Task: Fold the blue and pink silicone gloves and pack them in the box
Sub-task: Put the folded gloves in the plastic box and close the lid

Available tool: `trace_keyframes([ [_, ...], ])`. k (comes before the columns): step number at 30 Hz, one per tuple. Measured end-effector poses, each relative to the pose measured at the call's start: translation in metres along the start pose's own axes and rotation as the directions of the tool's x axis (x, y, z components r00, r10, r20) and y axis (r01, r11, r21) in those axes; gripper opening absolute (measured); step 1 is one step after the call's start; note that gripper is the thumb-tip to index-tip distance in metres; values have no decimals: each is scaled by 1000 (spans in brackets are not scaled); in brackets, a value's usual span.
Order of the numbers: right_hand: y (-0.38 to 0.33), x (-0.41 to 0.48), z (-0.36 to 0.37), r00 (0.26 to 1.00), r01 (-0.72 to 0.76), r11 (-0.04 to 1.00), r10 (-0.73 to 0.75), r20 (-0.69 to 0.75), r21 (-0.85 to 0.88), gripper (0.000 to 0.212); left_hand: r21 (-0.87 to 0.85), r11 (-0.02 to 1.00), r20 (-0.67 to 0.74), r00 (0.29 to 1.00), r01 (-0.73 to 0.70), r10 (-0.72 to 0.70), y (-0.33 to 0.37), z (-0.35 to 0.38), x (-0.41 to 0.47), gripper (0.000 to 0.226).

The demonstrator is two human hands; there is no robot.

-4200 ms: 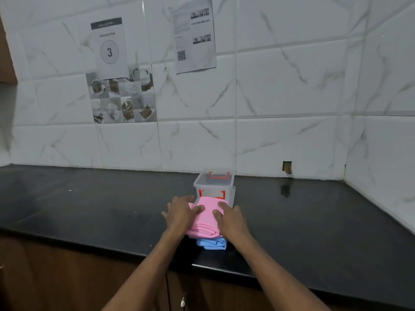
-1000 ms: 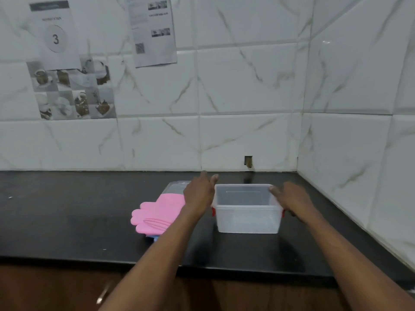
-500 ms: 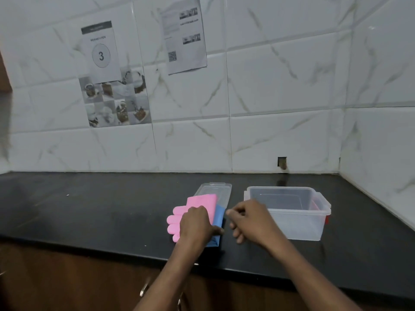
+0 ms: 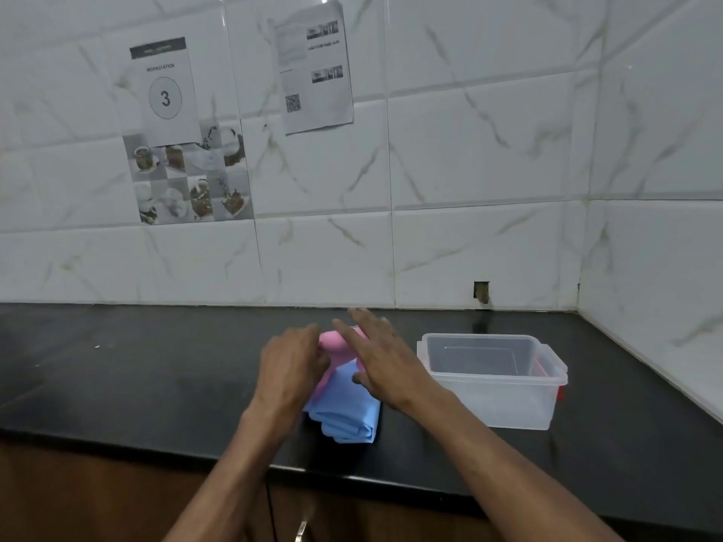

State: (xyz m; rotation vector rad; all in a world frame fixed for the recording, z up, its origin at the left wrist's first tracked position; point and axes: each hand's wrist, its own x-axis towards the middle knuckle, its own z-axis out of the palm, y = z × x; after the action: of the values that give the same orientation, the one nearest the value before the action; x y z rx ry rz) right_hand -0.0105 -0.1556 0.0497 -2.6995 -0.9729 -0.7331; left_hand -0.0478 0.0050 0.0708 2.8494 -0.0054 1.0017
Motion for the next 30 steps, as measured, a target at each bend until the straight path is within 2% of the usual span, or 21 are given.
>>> trace_keyframes([
  [3, 0, 4, -26, 994, 29, 987, -12, -109, 155, 55, -78, 990, -2, 993, -116, 116, 0, -26, 10, 14],
  [5, 6, 1, -50, 994, -13, 986, 30, -104, 165, 39, -137, 970, 6, 979, -200, 203, 7, -39, 12, 15],
  [8, 26, -9, -80, 985, -47, 999, 43, -169, -20, 30, -261, 915, -16, 949, -308, 315, 25, -45, 15, 4],
  [10, 41, -18, -96, 971, -81, 991, 55, -232, -107, 24, -285, 875, -34, 917, -391, 398, 43, -43, 20, 22],
  [12, 58, -27, -108, 946, -129, 977, 70, -317, -170, 20, -213, 866, -102, 892, -452, 440, 66, -34, 34, 36],
  [14, 77, -36, -115, 918, -156, 952, 40, -395, -264, 19, -151, 868, -223, 872, -473, 437, 94, -23, 47, 25],
  [17, 106, -49, -117, 903, -186, 892, -10, -430, -412, 26, -56, 843, -350, 801, -535, 485, 136, -4, 61, 18],
  [19, 124, -58, -113, 926, -178, 876, -5, -378, -448, 31, -27, 807, -329, 768, -590, 550, 154, 15, 64, 26],
  [23, 155, -79, -86, 994, -102, 906, 72, -88, -411, 37, -127, 726, -92, 737, -676, 670, 167, 62, 55, 29],
  [26, 164, -87, -70, 983, -166, 956, 181, 41, -243, 36, -262, 706, -10, 734, -658, 680, 167, 79, 52, 25],
  [30, 170, -74, -69, 934, -222, 955, 266, 238, -199, 45, -331, 755, 240, 723, -566, 648, 170, 76, 65, 34],
])
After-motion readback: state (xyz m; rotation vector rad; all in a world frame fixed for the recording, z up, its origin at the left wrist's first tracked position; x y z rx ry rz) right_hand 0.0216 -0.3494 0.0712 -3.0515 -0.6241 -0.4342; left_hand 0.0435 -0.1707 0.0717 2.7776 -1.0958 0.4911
